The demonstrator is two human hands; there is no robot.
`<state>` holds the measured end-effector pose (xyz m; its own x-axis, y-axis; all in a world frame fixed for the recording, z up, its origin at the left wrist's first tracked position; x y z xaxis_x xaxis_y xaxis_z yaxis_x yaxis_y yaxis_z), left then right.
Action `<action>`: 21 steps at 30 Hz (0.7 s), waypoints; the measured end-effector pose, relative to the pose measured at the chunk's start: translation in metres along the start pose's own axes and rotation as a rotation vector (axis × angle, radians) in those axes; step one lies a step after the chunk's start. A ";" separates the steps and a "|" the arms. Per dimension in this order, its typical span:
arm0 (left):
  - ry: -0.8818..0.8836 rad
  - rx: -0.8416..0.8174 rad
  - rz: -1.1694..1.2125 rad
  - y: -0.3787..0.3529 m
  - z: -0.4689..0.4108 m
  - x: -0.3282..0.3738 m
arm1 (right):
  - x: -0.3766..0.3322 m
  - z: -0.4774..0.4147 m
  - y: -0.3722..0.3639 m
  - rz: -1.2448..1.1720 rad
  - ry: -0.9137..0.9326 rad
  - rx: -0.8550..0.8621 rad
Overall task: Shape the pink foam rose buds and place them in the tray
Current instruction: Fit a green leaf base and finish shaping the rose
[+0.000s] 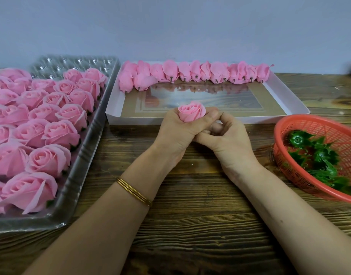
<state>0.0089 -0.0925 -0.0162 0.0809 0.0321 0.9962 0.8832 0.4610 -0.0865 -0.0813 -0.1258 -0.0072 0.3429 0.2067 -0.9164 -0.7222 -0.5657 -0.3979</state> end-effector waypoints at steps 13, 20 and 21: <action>-0.087 0.036 -0.225 0.003 0.003 0.009 | -0.016 -0.004 0.019 -0.041 0.070 0.144; -0.095 -0.039 -0.213 -0.004 0.003 0.008 | -0.013 -0.008 0.017 -0.050 0.058 0.105; -0.093 -0.047 -0.219 -0.005 0.003 0.008 | -0.012 -0.009 0.017 -0.072 0.050 0.103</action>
<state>0.0040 -0.0917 -0.0076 -0.1554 0.0183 0.9877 0.8958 0.4241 0.1331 -0.0926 -0.1447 -0.0029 0.4235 0.2023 -0.8830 -0.7518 -0.4654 -0.4672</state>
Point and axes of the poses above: each hand's wrist, its own z-axis away from the middle knuckle, its own y-axis out of the back of the hand, x = y × z, the point moved 10 cm from there along -z, towards the middle knuckle, and after that the axes turned 15 degrees about -z, right-handed, at the moved point
